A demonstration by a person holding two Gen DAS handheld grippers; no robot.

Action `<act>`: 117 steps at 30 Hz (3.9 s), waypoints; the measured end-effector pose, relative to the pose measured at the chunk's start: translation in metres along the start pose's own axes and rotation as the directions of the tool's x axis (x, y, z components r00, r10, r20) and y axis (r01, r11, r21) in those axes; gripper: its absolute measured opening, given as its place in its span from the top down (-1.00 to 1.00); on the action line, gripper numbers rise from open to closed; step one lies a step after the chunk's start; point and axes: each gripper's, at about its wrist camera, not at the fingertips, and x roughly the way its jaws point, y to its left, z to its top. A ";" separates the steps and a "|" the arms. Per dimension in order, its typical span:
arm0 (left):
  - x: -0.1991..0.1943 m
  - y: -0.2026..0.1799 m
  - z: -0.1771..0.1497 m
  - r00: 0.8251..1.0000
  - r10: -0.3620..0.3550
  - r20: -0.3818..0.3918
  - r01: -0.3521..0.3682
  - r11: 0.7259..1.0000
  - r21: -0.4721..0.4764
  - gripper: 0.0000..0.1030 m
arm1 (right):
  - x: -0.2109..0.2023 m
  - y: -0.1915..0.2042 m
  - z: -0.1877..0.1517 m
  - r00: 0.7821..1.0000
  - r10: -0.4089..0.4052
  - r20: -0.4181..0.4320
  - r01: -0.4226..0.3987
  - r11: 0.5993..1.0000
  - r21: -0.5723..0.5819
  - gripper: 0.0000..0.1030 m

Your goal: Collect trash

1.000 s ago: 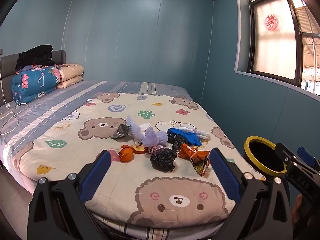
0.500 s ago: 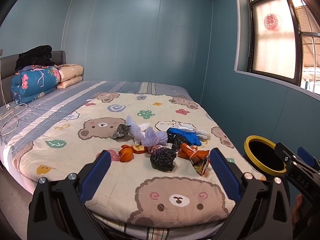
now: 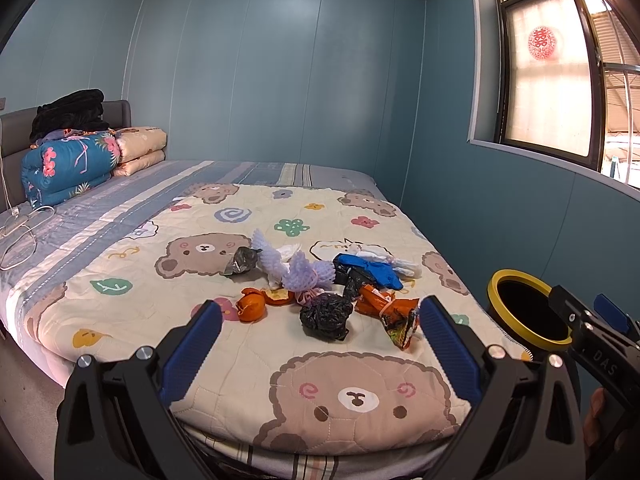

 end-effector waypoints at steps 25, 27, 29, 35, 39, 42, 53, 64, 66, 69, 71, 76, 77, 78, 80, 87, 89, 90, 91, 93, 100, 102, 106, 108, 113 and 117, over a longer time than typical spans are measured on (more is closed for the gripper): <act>0.000 -0.001 -0.001 1.000 0.000 -0.002 0.000 1.000 -0.001 -0.85 | 0.001 0.001 -0.001 1.000 -0.003 -0.007 0.003 1.000 0.005 -0.85; 0.000 -0.001 -0.001 1.000 -0.001 -0.001 0.001 1.000 0.000 -0.85 | 0.001 0.001 -0.001 1.000 -0.002 -0.008 0.002 1.000 0.006 -0.85; 0.000 0.000 -0.001 1.000 0.000 -0.002 0.000 1.000 -0.001 -0.85 | 0.001 0.001 -0.001 1.000 -0.002 -0.008 0.002 1.000 0.005 -0.85; 0.000 -0.001 -0.001 1.000 0.000 -0.003 0.000 1.000 -0.001 -0.85 | 0.001 0.001 -0.001 1.000 -0.002 -0.009 0.002 1.000 0.007 -0.85; 0.000 -0.001 -0.001 1.000 0.000 -0.002 0.000 1.000 -0.001 -0.85 | 0.001 0.001 -0.001 1.000 -0.002 -0.009 0.002 1.000 0.007 -0.85; 0.000 -0.001 -0.001 1.000 0.000 -0.003 0.000 1.000 -0.001 -0.85 | 0.001 0.001 -0.001 1.000 -0.003 -0.009 0.003 1.000 0.007 -0.85; 0.000 -0.001 0.000 1.000 -0.002 -0.002 0.002 1.000 -0.001 -0.85 | 0.001 0.001 0.000 1.000 -0.002 -0.010 0.002 1.000 0.009 -0.85; 0.009 0.003 -0.008 0.999 -0.020 -0.036 0.019 1.000 -0.010 -0.85 | 0.010 -0.005 0.010 0.998 0.060 -0.008 -0.060 0.998 0.004 -0.85; 0.013 0.007 -0.008 0.998 -0.033 -0.048 0.032 0.999 -0.025 -0.85 | 0.017 -0.003 0.015 0.994 0.106 -0.005 -0.106 0.994 -0.020 -0.85; 0.022 0.010 -0.009 0.996 -0.041 -0.081 0.038 0.999 -0.033 -0.85 | 0.028 0.004 0.019 0.986 0.165 -0.001 -0.165 0.985 -0.060 -0.85; 0.030 0.012 -0.009 0.993 -0.036 -0.109 0.032 0.999 -0.031 -0.85 | 0.045 0.014 0.020 0.980 0.187 -0.063 -0.192 0.977 -0.094 -0.85; 0.058 0.029 -0.005 0.978 -0.034 -0.206 0.025 0.999 -0.046 -0.85 | 0.088 0.033 0.019 0.938 0.263 -0.224 -0.298 0.944 -0.141 -0.85; 0.064 0.032 -0.004 0.974 -0.026 -0.225 0.017 0.999 -0.041 -0.85 | 0.097 0.038 0.019 0.921 0.290 -0.261 -0.334 0.932 -0.143 -0.85; 0.071 0.036 -0.002 0.969 -0.016 -0.246 0.007 0.999 -0.034 -0.85 | 0.106 0.041 0.018 0.905 0.310 -0.290 -0.361 0.922 -0.140 -0.85; 0.089 0.045 0.001 0.954 0.009 -0.298 -0.015 1.000 -0.017 -0.85 | 0.126 0.045 0.017 0.871 0.346 -0.348 -0.409 0.903 -0.127 -0.85; 0.154 0.079 0.009 0.884 0.046 -0.465 -0.049 0.999 0.008 -0.85 | 0.184 0.069 0.014 0.780 0.386 -0.493 -0.505 0.853 -0.132 -0.85; 0.173 0.089 0.012 0.864 0.052 -0.501 -0.052 0.999 0.014 -0.85 | 0.197 0.075 0.011 0.758 0.378 -0.532 -0.522 0.840 -0.147 -0.85; 0.180 0.093 0.013 0.858 0.059 -0.511 -0.060 0.998 0.014 -0.85 | 0.202 0.079 0.010 0.742 0.382 -0.551 -0.537 0.831 -0.147 -0.85; 0.188 0.098 0.014 0.851 0.069 -0.520 -0.072 0.997 0.015 -0.85 | 0.208 0.082 0.008 0.730 0.382 -0.567 -0.546 0.824 -0.149 -0.85; 0.204 0.105 0.015 0.840 0.076 -0.537 -0.076 0.997 0.023 -0.85 | 0.217 0.090 0.005 0.725 0.356 -0.589 -0.548 0.816 -0.182 -0.85; 0.253 0.122 0.011 0.802 0.129 -0.583 -0.135 0.990 0.032 -0.85 | 0.250 0.106 -0.006 0.695 0.297 -0.655 -0.540 0.816 -0.204 -0.85; 0.264 0.128 0.007 0.790 0.112 -0.603 -0.133 0.991 0.009 -0.85 | 0.258 0.107 -0.008 0.689 0.295 -0.662 -0.537 0.821 -0.193 -0.85; 0.279 0.132 0.002 0.783 0.119 -0.611 -0.140 0.990 0.013 -0.85 | 0.270 0.105 -0.014 0.670 0.306 -0.676 -0.534 0.832 -0.153 -0.84; 0.287 0.131 -0.001 0.775 0.116 -0.621 -0.138 0.990 0.013 -0.85 | 0.274 0.103 -0.017 0.660 0.314 -0.682 -0.531 0.838 -0.128 -0.83; 0.298 0.124 -0.008 0.765 0.101 -0.636 -0.112 0.993 0.022 -0.76 | 0.279 0.103 -0.025 0.635 0.332 -0.698 -0.538 0.838 -0.092 -0.59; 0.303 0.118 -0.009 0.767 0.067 -0.638 -0.071 0.997 0.019 -0.55 | 0.279 0.104 -0.031 0.618 0.343 -0.708 -0.553 0.829 -0.082 -0.27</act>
